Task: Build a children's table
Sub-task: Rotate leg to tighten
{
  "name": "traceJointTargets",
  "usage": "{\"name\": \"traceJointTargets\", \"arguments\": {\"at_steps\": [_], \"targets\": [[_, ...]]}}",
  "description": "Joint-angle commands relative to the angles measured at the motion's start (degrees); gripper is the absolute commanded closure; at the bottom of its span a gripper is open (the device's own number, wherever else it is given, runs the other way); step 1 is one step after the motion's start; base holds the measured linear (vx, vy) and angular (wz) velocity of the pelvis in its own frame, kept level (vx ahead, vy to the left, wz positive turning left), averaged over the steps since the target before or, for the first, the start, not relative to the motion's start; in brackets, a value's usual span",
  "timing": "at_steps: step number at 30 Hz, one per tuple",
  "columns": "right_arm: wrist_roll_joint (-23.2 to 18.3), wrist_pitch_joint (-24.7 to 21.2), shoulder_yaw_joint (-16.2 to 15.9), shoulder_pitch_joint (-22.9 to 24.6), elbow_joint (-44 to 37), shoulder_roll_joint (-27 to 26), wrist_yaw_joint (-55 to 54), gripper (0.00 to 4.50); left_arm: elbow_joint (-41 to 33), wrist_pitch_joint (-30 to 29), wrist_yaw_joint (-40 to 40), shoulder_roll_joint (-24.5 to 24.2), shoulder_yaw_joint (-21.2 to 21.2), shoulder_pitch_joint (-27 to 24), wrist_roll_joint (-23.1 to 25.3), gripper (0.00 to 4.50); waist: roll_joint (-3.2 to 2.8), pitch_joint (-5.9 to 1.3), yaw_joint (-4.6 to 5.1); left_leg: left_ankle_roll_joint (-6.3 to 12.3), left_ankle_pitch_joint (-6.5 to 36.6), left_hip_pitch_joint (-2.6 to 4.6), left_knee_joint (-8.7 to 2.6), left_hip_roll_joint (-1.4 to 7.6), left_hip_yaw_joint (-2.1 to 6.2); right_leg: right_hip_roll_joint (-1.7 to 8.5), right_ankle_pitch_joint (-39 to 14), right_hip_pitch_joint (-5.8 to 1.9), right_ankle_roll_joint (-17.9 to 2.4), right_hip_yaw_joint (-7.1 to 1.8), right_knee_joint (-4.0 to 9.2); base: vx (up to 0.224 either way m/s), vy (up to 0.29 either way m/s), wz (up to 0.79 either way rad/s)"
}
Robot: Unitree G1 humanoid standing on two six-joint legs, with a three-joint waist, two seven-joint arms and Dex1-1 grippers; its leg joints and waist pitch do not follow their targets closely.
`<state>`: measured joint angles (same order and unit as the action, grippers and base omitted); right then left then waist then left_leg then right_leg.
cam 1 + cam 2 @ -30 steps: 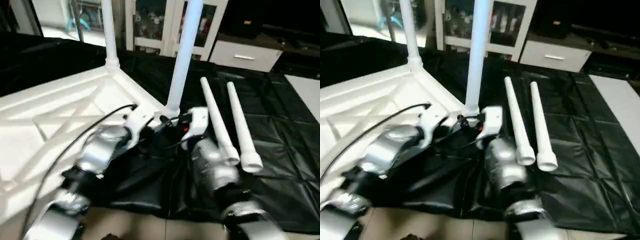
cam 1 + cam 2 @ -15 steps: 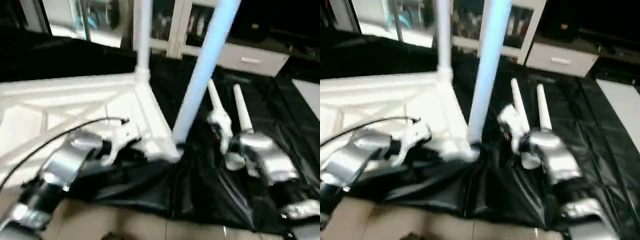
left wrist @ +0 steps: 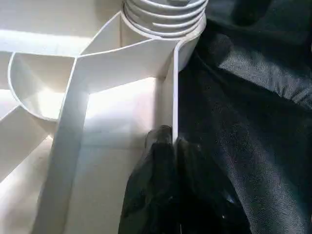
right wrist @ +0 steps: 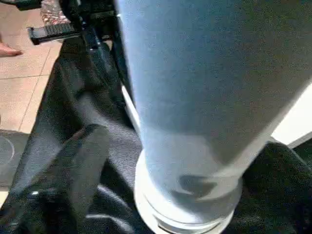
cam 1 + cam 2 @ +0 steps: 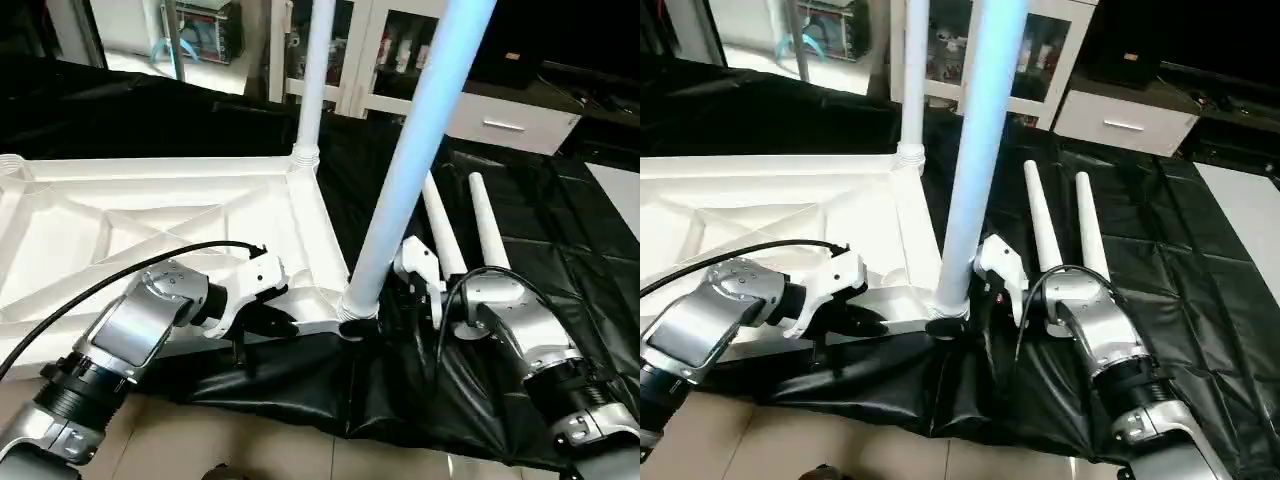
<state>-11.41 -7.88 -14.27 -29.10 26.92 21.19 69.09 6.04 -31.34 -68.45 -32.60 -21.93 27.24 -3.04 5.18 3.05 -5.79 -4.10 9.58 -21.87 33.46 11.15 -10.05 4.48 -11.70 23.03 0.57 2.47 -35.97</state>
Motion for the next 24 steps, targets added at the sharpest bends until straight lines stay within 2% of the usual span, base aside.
{"name": "traceJointTargets", "arguments": {"at_steps": [1,11,14,20,24], "targets": [[0.3,0.6,-1.1,-0.6,-0.2,-0.2,0.9,0.79,0.0,-0.9,-1.8,0.7,-3.5,-0.5,0.0,4.5,-0.62,-3.13,0.07,0.67,11.1,1.39,-4.09,2.05,0.2,3.26,-4.2,-2.35,-14.1,-2.06,3.73,0.0,0.0,0.0],[1.6,1.9,-1.4,-0.1,0.7,0.5,2.1,1.51,-0.4,-1.2,-2.0,0.5,-3.9,-0.8,0.0,4.5,-0.66,-3.22,-0.03,0.68,10.8,1.47,-3.99,2.04,0.16,3.22,-3.7,-2.36,-14.1,-2.06,3.65,0.0,0.0,0.0],[1.8,2.2,-1.6,0.9,0.5,1.3,2.6,1.76,-0.3,-1.1,-2.0,0.3,-3.9,-0.9,0.2,4.5,-0.86,-3.33,-0.11,0.73,10.8,1.51,-3.94,2.04,0.18,3.22,-3.1,-2.41,-14.3,-2.05,3.56,0.0,0.0,0.0],[2.5,3.3,-1.5,3.0,0.3,2.2,2.5,1.9,-0.4,-1.3,-1.9,0.3,-3.8,-1.2,0.3,4.5,-0.9,-3.32,-0.45,0.54,11.3,1.6,-3.96,2.08,0.16,3.24,-3.0,-2.43,-14.4,-2.05,3.62,0.0,0.0,0.0],[1.7,2.7,-0.7,4.2,0.3,2.1,2.3,1.92,-0.4,-1.3,-1.7,0.3,-3.8,-1.4,0.3,4.5,-0.88,-3.2,-0.52,-0.15,13.7,1.72,-4.22,2.11,0.27,3.26,-6.0,-2.42,-13.9,-2.07,3.95,0.0,0.0,0.0]]}}
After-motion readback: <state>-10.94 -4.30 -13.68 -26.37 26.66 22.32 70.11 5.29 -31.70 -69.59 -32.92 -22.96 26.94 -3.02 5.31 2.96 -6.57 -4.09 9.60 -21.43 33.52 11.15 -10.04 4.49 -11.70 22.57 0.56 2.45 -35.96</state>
